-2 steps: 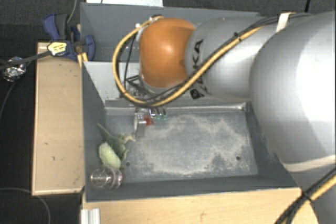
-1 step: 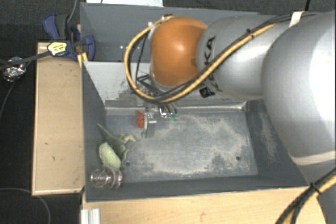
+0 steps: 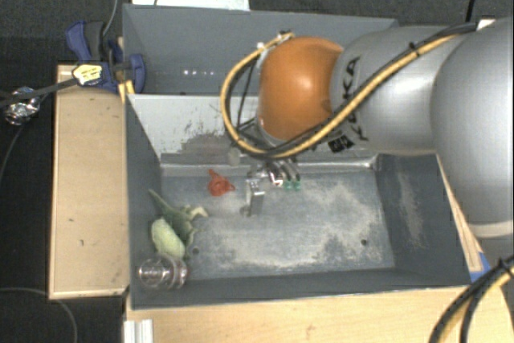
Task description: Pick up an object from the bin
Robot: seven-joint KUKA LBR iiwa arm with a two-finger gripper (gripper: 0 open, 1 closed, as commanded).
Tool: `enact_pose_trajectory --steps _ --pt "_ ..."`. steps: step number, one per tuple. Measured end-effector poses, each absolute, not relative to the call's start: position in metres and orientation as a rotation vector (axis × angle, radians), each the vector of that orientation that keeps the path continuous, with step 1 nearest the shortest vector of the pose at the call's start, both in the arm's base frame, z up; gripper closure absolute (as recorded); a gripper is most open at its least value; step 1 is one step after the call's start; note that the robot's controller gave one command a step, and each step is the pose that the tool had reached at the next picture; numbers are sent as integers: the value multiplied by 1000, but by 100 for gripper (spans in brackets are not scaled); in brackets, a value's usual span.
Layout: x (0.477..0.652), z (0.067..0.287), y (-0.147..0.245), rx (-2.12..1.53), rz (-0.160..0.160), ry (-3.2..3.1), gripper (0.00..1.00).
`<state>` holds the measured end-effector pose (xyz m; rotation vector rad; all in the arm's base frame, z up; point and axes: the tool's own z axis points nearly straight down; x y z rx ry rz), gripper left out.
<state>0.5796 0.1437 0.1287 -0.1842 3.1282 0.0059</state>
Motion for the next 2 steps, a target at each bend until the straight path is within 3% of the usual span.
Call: enact_pose_trajectory --steps 1,2 --pt "576 113 117 138 5 3133 0" --pt "590 73 159 34 10 3129 100"
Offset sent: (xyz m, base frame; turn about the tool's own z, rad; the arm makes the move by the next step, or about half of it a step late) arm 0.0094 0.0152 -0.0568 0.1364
